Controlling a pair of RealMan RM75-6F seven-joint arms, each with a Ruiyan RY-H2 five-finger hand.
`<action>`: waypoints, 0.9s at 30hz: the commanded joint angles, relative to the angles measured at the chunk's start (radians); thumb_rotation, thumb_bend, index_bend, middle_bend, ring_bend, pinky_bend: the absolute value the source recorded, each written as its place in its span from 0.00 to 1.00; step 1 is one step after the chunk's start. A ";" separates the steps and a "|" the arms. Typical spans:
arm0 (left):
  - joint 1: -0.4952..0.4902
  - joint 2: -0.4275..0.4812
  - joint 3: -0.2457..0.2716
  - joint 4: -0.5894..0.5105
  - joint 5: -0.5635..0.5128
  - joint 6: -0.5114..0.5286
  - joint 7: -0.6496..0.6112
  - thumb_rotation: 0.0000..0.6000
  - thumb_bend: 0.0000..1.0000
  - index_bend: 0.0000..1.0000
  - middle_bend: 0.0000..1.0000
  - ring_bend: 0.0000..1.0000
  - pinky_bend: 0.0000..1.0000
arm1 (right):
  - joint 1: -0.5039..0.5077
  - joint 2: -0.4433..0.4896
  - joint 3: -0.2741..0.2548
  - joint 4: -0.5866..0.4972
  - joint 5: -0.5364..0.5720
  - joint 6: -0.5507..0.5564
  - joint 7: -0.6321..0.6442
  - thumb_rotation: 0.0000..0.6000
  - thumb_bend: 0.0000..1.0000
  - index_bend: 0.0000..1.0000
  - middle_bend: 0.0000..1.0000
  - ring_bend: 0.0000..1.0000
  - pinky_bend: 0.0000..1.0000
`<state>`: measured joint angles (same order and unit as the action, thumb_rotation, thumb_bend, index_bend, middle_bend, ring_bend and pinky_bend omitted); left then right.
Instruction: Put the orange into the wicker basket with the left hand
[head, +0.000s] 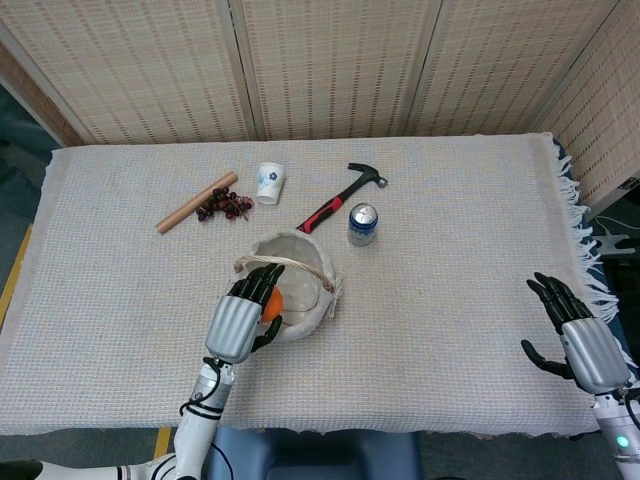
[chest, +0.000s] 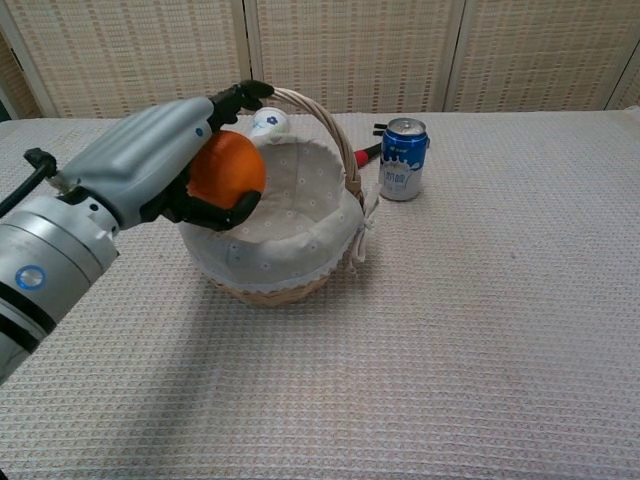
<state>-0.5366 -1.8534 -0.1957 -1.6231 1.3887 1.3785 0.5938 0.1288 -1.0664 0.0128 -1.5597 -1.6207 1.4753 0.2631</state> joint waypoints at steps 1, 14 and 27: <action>0.000 0.005 0.001 -0.006 0.002 -0.003 -0.006 1.00 0.40 0.00 0.00 0.03 0.23 | 0.000 0.000 0.000 0.000 0.000 -0.001 0.001 1.00 0.22 0.00 0.00 0.00 0.20; -0.003 0.042 0.013 -0.035 0.012 -0.034 -0.052 1.00 0.28 0.00 0.00 0.00 0.11 | -0.001 0.002 -0.001 0.001 -0.001 0.003 0.005 1.00 0.22 0.00 0.00 0.00 0.20; 0.118 0.447 0.155 -0.093 0.094 0.005 -0.109 1.00 0.25 0.00 0.00 0.00 0.11 | 0.002 0.009 -0.002 -0.002 0.003 -0.008 0.007 1.00 0.22 0.00 0.00 0.00 0.20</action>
<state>-0.4680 -1.4958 -0.0892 -1.7108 1.4572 1.3590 0.5310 0.1305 -1.0570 0.0112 -1.5617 -1.6183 1.4689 0.2716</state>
